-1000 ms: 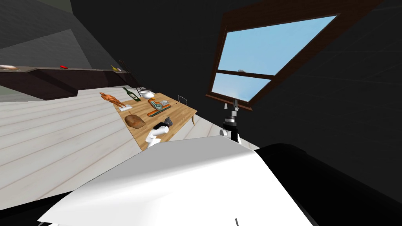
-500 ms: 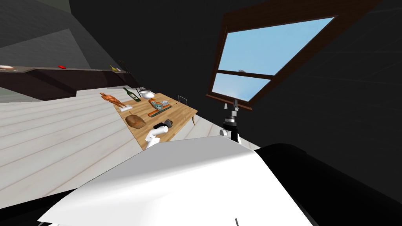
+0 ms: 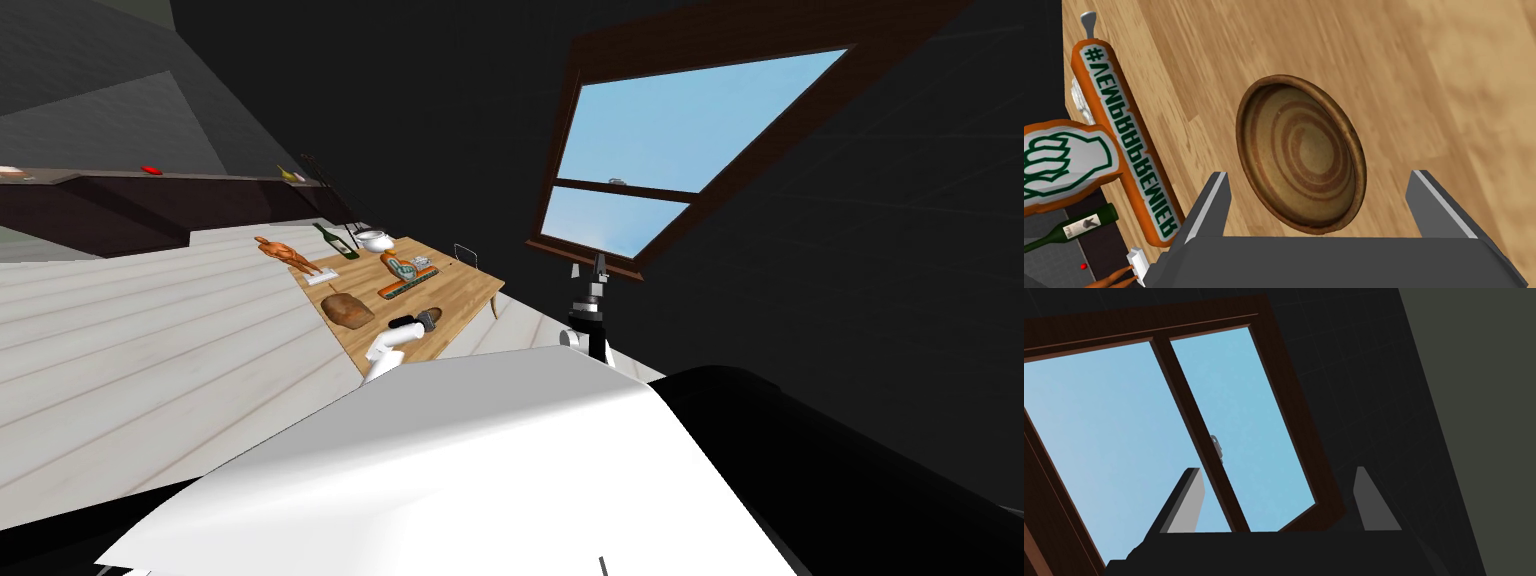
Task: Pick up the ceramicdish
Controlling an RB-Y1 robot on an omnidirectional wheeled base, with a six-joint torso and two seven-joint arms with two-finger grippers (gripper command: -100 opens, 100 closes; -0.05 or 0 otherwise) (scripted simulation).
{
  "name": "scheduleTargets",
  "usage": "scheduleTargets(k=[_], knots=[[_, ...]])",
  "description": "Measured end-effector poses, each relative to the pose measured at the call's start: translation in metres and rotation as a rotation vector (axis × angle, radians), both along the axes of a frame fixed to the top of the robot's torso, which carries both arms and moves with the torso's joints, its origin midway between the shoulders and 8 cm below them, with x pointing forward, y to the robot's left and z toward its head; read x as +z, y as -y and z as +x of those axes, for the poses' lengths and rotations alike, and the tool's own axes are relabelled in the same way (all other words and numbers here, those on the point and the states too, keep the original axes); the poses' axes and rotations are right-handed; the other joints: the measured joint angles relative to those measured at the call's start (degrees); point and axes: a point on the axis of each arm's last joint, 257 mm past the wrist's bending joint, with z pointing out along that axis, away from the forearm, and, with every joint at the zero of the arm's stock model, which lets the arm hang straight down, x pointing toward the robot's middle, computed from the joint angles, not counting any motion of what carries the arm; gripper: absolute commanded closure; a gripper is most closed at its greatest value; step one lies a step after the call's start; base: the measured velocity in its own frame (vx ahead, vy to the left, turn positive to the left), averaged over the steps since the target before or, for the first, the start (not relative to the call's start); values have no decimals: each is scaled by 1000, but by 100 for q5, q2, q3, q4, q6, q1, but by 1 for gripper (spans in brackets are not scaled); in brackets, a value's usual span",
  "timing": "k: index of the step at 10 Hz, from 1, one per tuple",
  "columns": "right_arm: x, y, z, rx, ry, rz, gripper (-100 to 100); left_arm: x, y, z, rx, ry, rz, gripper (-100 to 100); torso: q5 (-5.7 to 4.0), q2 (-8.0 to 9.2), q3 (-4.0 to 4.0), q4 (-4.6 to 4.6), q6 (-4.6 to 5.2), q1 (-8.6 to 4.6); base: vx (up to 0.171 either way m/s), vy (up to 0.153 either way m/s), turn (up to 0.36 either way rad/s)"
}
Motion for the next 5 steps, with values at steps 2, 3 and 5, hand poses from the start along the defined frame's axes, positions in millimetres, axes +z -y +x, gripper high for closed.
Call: scheduleTargets(k=[2,3,5], knots=[[0,0,0,0,0,0,0,-12,-7,-10,8,-37,-3,0,-1,1,1,1,0,-6,-1,4,-1],[0,0,0,0,0,0,0,-12,-7,-10,8,-37,-3,-100,-2,1,1,1,0,-9,33,12,-8],[0,0,0,0,0,0,0,-20,-3,-12,9,-39,-4,-100,0,-14,-8,-3,0,-2,45,32,-9]])
